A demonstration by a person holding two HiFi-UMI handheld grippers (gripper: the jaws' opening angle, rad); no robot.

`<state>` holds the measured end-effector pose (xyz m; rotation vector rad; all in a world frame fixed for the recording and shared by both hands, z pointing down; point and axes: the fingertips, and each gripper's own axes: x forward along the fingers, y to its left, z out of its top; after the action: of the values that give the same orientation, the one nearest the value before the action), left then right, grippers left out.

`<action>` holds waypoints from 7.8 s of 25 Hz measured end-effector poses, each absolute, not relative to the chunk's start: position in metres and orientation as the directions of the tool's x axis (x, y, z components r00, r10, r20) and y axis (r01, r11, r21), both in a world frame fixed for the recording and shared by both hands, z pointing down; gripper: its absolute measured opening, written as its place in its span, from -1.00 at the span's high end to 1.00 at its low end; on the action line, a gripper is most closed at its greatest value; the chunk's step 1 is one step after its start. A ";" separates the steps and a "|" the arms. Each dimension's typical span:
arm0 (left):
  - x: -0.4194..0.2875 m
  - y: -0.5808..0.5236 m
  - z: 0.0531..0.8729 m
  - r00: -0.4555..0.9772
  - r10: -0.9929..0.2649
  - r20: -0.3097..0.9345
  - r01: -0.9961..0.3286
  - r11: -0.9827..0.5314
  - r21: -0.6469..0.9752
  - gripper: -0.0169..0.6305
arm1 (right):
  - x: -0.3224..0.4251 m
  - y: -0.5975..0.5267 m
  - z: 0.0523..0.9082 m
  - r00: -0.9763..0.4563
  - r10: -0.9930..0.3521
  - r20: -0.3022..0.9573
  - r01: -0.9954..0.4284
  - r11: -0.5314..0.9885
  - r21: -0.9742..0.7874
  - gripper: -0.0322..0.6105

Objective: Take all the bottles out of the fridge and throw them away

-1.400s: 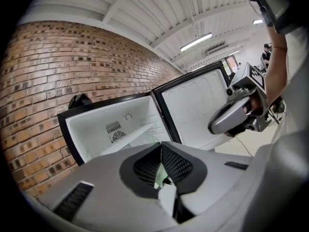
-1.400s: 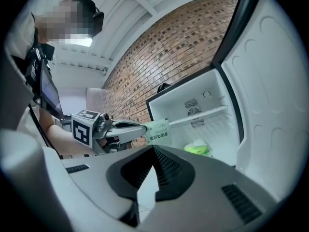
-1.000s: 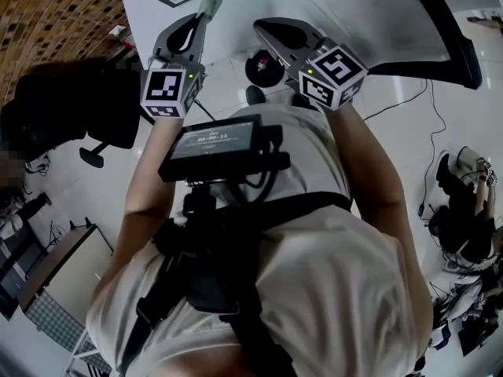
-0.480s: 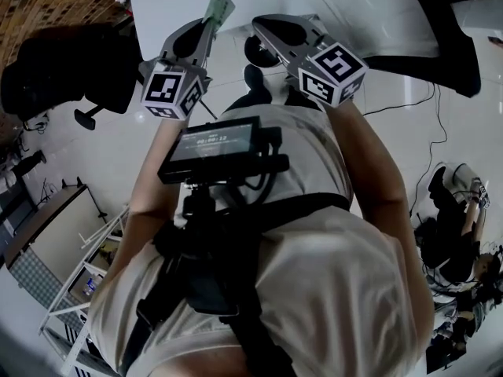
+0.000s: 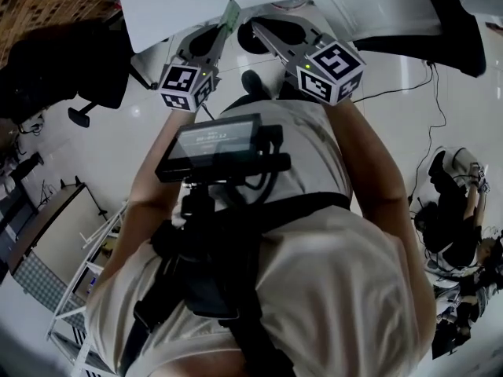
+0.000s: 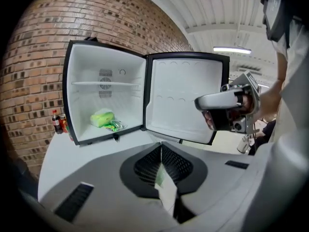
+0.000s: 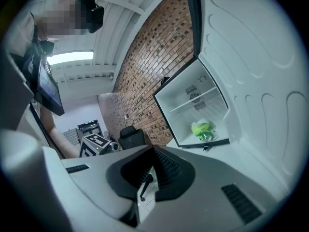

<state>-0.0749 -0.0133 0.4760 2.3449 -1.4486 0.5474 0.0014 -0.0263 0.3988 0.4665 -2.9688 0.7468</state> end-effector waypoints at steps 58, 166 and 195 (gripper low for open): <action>-0.073 -0.006 0.632 0.461 -0.620 0.634 -0.872 -0.449 0.195 0.89 | 0.025 0.019 0.445 -0.900 -0.362 0.243 -0.436 0.743 -0.507 0.90; -0.129 -0.108 0.371 0.453 -0.870 0.197 -0.886 -0.415 0.205 0.93 | -0.041 -0.112 0.346 -0.925 -0.376 0.060 -0.377 0.882 -0.283 0.90; -0.147 -0.259 0.520 0.413 -0.723 0.554 -0.888 -0.186 0.420 0.74 | -0.054 -0.197 0.392 -0.917 -0.385 0.109 -0.395 0.827 -0.400 0.90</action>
<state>-0.1471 -0.2586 0.5197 1.9655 -1.3664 0.2988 -0.0542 -0.1974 0.3920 0.6356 -2.9804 0.6597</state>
